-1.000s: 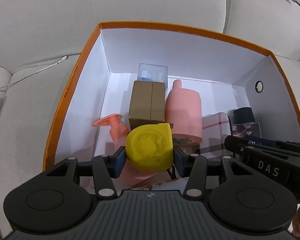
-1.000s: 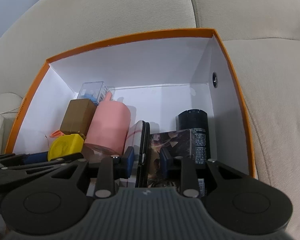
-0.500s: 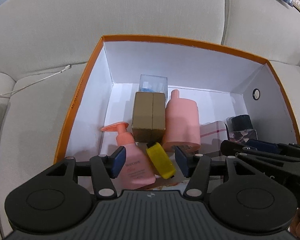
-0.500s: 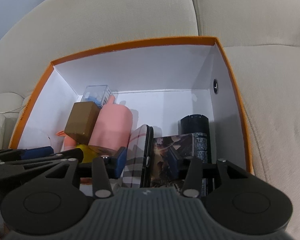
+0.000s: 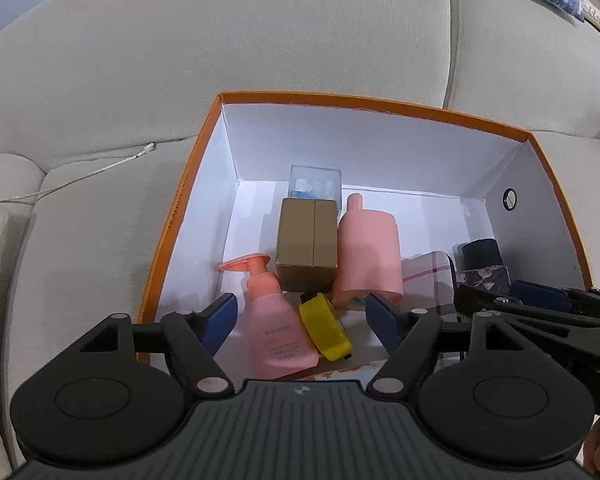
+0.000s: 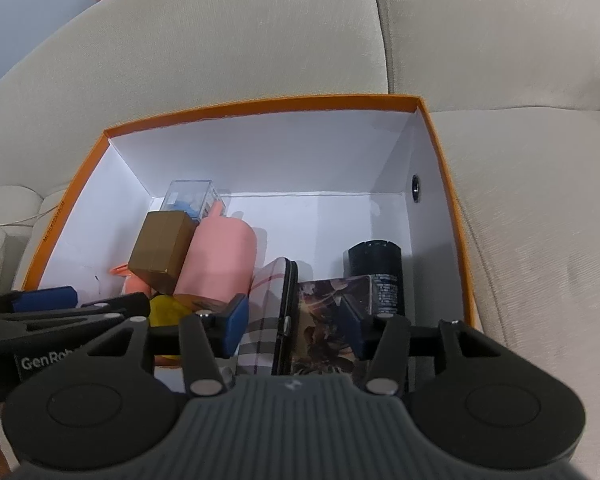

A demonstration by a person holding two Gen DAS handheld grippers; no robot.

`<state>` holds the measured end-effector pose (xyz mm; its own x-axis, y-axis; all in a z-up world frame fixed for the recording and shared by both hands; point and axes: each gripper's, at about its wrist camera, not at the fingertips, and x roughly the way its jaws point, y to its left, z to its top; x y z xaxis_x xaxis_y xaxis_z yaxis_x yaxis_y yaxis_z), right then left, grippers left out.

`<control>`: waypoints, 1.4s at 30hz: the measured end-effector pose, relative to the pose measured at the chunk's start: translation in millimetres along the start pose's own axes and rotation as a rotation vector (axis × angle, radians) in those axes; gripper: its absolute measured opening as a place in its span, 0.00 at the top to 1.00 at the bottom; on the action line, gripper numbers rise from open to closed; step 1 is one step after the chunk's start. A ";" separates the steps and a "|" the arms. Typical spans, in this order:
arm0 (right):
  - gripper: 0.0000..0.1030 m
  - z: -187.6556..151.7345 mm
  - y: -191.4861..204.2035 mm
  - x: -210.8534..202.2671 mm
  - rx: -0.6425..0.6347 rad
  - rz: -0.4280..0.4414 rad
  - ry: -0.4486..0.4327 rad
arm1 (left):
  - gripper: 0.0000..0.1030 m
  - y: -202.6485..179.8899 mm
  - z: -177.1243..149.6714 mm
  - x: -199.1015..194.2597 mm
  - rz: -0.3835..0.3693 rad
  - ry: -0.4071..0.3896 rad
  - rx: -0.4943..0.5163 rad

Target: Organize rigid objects

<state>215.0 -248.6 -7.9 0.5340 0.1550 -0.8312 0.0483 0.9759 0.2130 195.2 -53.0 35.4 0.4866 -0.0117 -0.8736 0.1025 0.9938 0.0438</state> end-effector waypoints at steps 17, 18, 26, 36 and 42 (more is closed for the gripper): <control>0.41 -3.8 -0.7 -19.8 -0.020 -0.014 -0.027 | 0.14 2.7 -6.2 -24.3 0.009 -0.019 -0.029; 0.40 -4.2 -0.2 -21.1 -0.020 -0.013 -0.030 | 0.14 3.2 -7.4 -27.1 0.011 -0.022 -0.035; 0.39 -13.1 4.5 -41.1 -0.036 -0.011 -0.058 | 0.13 4.2 -19.8 -49.7 0.046 0.003 -0.054; 0.35 -42.1 11.4 -78.9 -0.055 -0.051 -0.117 | 0.12 11.7 -44.6 -80.9 -0.014 -0.047 -0.118; 0.32 -64.8 14.0 -94.2 -0.057 -0.062 -0.127 | 0.09 20.5 -61.3 -94.3 -0.030 -0.074 -0.163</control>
<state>110.7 -239.6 40.1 0.6338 0.0767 -0.7697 0.0384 0.9907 0.1304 98.2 -24.8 89.0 0.5486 -0.0443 -0.8349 -0.0206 0.9976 -0.0664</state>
